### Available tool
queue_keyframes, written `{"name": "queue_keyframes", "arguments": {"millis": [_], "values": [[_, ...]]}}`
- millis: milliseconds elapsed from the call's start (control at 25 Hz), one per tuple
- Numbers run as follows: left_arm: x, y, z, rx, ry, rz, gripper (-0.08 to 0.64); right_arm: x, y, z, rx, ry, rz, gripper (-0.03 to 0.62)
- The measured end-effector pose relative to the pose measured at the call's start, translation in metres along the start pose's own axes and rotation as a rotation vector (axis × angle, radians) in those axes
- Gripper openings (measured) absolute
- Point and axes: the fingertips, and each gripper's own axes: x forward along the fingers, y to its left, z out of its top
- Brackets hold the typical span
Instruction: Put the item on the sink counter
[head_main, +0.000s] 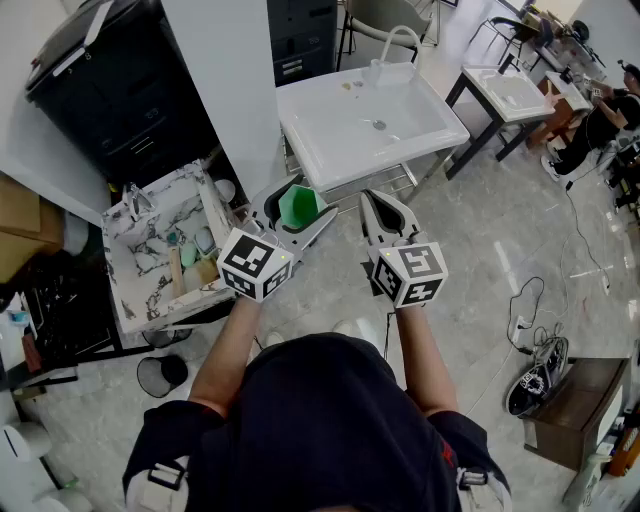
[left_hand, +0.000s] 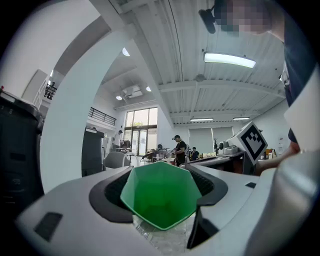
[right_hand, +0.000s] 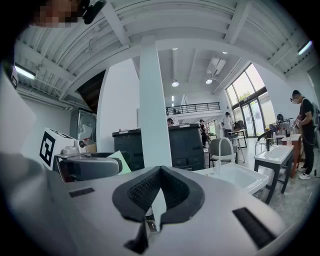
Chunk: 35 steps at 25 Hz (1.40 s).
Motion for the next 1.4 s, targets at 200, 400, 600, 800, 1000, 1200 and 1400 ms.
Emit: {"name": "queue_keyframes", "arguments": {"millis": [200, 400, 600, 800, 1000, 1200, 1400], "values": [[0.005, -0.005, -0.002, -0.004, 0.001, 0.002, 0.333, -0.004, -0.006, -0.001, 0.016, -0.006, 0.006, 0.034], [0.013, -0.012, -0.006, -0.010, 0.011, 0.009, 0.333, -0.010, -0.015, -0.005, 0.024, 0.005, 0.011, 0.034], [0.026, -0.022, -0.007, -0.015, 0.017, 0.014, 0.333, -0.017, -0.030, -0.009, 0.033, 0.013, 0.020, 0.034], [0.044, -0.036, -0.010, -0.012, 0.023, 0.027, 0.331, -0.026, -0.051, -0.012, 0.051, 0.015, 0.042, 0.034], [0.060, -0.049, -0.016, -0.017, 0.031, 0.048, 0.333, -0.038, -0.071, -0.018, 0.059, 0.018, 0.061, 0.034], [0.069, -0.055, -0.015, 0.017, 0.047, 0.060, 0.331, -0.045, -0.084, -0.025, 0.066, 0.023, 0.081, 0.034], [0.074, -0.059, -0.015, 0.013, 0.054, 0.072, 0.331, -0.045, -0.091, -0.027, 0.083, 0.020, 0.093, 0.034]]}}
